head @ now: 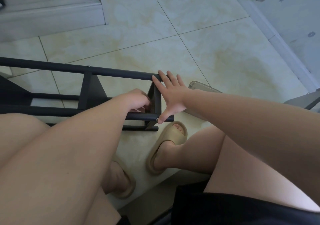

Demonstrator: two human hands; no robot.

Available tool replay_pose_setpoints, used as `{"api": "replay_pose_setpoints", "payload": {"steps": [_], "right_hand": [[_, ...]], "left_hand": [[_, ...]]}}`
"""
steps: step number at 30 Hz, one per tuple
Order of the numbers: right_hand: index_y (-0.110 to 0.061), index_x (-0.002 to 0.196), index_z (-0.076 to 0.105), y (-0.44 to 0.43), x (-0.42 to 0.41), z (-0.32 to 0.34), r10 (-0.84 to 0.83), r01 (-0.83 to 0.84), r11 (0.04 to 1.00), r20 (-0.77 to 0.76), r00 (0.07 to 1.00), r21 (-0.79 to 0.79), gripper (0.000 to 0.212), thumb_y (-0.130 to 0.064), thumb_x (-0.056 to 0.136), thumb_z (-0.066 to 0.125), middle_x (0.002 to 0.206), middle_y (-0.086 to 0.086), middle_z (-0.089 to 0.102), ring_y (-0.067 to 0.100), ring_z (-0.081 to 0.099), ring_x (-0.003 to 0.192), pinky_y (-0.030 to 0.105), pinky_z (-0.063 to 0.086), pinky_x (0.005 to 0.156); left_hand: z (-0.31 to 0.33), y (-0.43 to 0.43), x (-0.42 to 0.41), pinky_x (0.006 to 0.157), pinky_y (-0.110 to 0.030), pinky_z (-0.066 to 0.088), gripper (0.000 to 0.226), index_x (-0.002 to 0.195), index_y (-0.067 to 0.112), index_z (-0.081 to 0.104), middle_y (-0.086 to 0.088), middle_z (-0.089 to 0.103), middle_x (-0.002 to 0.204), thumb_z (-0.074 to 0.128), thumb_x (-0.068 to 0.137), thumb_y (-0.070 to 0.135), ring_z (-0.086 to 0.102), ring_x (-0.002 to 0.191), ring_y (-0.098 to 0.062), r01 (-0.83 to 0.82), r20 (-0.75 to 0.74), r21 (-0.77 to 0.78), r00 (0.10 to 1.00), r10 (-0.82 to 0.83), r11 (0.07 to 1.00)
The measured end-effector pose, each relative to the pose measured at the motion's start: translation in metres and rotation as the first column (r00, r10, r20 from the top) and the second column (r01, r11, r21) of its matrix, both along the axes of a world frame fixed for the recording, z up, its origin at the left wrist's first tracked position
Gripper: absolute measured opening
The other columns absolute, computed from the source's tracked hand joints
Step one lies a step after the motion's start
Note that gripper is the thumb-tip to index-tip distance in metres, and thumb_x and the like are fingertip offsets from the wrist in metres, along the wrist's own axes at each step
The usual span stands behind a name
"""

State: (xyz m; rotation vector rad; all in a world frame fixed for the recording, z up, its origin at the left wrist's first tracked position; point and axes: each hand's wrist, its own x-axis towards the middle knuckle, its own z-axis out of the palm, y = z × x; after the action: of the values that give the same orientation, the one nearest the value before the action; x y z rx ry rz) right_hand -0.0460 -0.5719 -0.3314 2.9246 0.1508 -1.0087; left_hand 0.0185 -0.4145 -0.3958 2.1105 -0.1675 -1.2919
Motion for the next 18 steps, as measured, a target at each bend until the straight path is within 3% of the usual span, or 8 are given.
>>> {"api": "replay_pose_setpoints", "payload": {"steps": [2,4,7,9,10,12,14,18], "right_hand": [[-0.019,0.158,-0.022,0.002,-0.007,0.003,0.028,-0.027,0.999,0.038,0.999,-0.020,0.153,-0.085,0.058,0.073,0.164,0.012,-0.031,0.035,-0.026,0.152,0.059,-0.009,0.123],[-0.017,0.159,-0.018,0.007,-0.019,0.006,0.028,-0.025,0.999,0.069,0.997,-0.033,0.143,-0.082,0.067,0.069,0.166,0.008,-0.026,0.033,-0.020,0.154,0.059,-0.005,0.123],[-0.015,0.161,-0.011,0.017,-0.039,0.008,-0.122,0.122,0.992,0.087,0.989,0.008,0.129,-0.075,0.077,0.067,0.170,0.005,0.000,0.033,0.011,0.155,0.057,0.020,0.121],[-0.015,0.157,0.013,0.023,-0.048,0.007,-0.264,0.261,0.964,0.053,0.963,0.060,0.105,-0.065,0.083,0.068,0.151,0.008,0.042,0.034,0.047,0.133,0.048,0.046,0.096],[-0.017,0.149,0.030,0.026,-0.053,0.007,-0.294,0.293,0.954,0.022,0.955,0.060,0.085,-0.059,0.085,0.068,0.130,0.005,0.057,0.032,0.057,0.115,0.042,0.048,0.081],[-0.020,0.125,0.049,0.032,-0.062,0.004,-0.275,0.275,0.961,-0.008,0.962,0.039,0.047,-0.047,0.090,0.066,0.110,0.003,0.063,0.029,0.060,0.095,0.036,0.046,0.070],[-0.019,0.107,0.053,0.036,-0.069,0.001,-0.259,0.258,0.965,0.018,0.966,0.057,0.021,-0.032,0.094,0.064,0.112,0.007,0.064,0.029,0.058,0.090,0.035,0.045,0.069],[-0.015,0.107,0.057,0.037,-0.072,-0.002,-0.344,0.331,0.932,0.072,0.936,0.147,0.012,-0.020,0.097,0.061,0.112,0.010,0.063,0.030,0.060,0.095,0.038,0.051,0.076]], "left_hand": [[0.009,0.009,0.004,0.078,-0.035,0.053,0.018,0.104,0.014,0.071,-0.006,0.075,0.102,0.060,0.095,0.024,0.070,0.091,-0.024,0.157,0.112,0.111,0.979,-0.169,0.981],[0.023,0.021,0.008,0.073,-0.034,0.050,0.026,0.102,0.013,0.070,-0.007,0.073,0.102,0.060,0.096,0.036,0.066,0.084,-0.024,0.270,0.122,0.228,0.945,-0.302,0.936],[0.051,0.039,0.013,0.071,-0.031,0.047,0.034,0.095,0.021,0.069,-0.004,0.068,0.104,0.058,0.094,0.053,0.063,0.086,-0.021,0.360,0.062,0.339,0.913,-0.403,0.869],[0.068,0.049,0.012,0.071,-0.030,0.044,0.035,0.099,0.023,0.067,0.000,0.063,0.115,0.059,0.093,0.057,0.061,0.098,-0.021,0.403,-0.033,0.362,0.906,-0.421,0.841],[0.075,0.053,0.011,0.077,-0.032,0.045,0.041,0.109,0.022,0.066,-0.002,0.059,0.124,0.061,0.091,0.058,0.058,0.108,-0.023,0.441,-0.071,0.382,0.890,-0.450,0.813],[0.084,0.059,0.006,0.097,-0.040,0.046,0.064,0.136,0.019,0.058,-0.005,0.053,0.140,0.066,0.087,0.060,0.052,0.124,-0.029,0.515,-0.064,0.474,0.829,-0.555,0.714],[0.087,0.065,-0.004,0.104,-0.044,0.046,0.069,0.141,0.016,0.055,-0.005,0.056,0.140,0.070,0.085,0.055,0.055,0.124,-0.030,0.517,0.028,0.573,0.762,-0.647,0.635],[0.078,0.079,-0.026,0.098,-0.043,0.051,0.053,0.134,0.014,0.056,-0.006,0.062,0.123,0.070,0.090,0.041,0.061,0.110,-0.029,0.421,0.157,0.619,0.761,-0.630,0.663]]}}
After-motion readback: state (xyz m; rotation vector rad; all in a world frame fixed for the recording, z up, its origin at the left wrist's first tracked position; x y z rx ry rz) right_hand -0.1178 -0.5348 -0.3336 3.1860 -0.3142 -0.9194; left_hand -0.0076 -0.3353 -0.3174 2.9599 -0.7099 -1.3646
